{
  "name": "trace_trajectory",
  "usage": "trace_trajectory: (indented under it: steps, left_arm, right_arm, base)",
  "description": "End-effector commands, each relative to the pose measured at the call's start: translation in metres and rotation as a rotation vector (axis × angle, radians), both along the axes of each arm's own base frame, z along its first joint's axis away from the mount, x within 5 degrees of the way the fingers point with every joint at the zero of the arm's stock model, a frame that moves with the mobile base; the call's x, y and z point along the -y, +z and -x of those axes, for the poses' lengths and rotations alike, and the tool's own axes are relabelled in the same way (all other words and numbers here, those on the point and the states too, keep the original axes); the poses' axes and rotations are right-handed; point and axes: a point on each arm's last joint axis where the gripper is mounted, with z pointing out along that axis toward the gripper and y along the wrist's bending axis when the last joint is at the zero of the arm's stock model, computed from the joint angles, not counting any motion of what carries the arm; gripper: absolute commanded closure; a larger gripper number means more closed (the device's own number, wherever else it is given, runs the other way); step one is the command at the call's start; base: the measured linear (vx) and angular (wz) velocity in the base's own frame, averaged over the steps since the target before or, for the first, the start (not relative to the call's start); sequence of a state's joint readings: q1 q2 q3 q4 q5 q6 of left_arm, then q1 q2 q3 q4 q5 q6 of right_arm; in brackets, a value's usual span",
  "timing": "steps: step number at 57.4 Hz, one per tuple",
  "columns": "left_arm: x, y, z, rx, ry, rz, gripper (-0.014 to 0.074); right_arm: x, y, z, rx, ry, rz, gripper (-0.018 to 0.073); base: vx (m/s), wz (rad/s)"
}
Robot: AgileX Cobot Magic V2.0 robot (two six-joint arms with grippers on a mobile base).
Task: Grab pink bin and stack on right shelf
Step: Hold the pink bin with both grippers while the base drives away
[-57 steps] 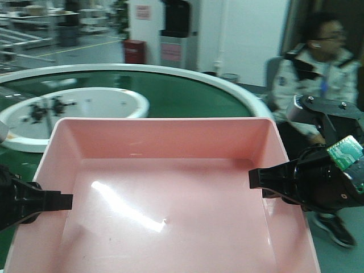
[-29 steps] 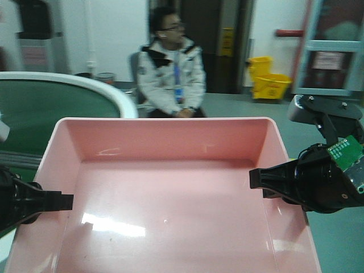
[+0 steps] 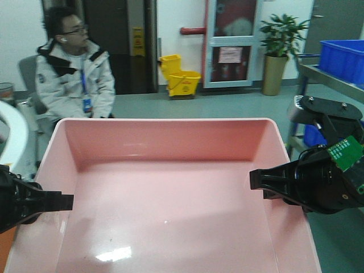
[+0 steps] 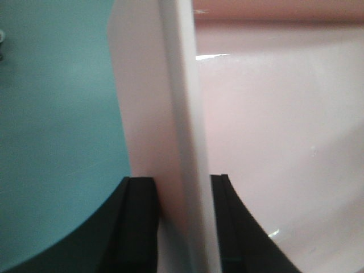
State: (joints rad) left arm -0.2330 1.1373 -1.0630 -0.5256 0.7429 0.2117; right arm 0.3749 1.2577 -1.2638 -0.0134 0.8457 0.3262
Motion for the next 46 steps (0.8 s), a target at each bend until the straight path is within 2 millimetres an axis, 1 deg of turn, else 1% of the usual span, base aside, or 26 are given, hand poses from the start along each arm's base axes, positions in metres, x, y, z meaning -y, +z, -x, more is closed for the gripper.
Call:
trace_trajectory:
  steps: [1,21,46]
  left_arm:
    - [0.002,0.021,0.0056,0.086,0.003,0.066,0.0598]
    - [0.002,0.021,0.0056,0.086,0.003,0.066,0.0598]
    - [0.002,0.021,0.0056,0.086,0.003,0.066,0.0598]
  right_arm:
    - [0.0035,0.0256,0.0025,0.152,-0.003,-0.043,0.0568]
    - [0.0041,0.0236,0.0038,0.126,-0.004,-0.033,0.0568]
    - [0.0041,0.0236,0.0038,0.126,-0.004,-0.033,0.0568]
  base:
    - [0.19,-0.45]
    - [0.25,-0.33]
    - [0.36,-0.08]
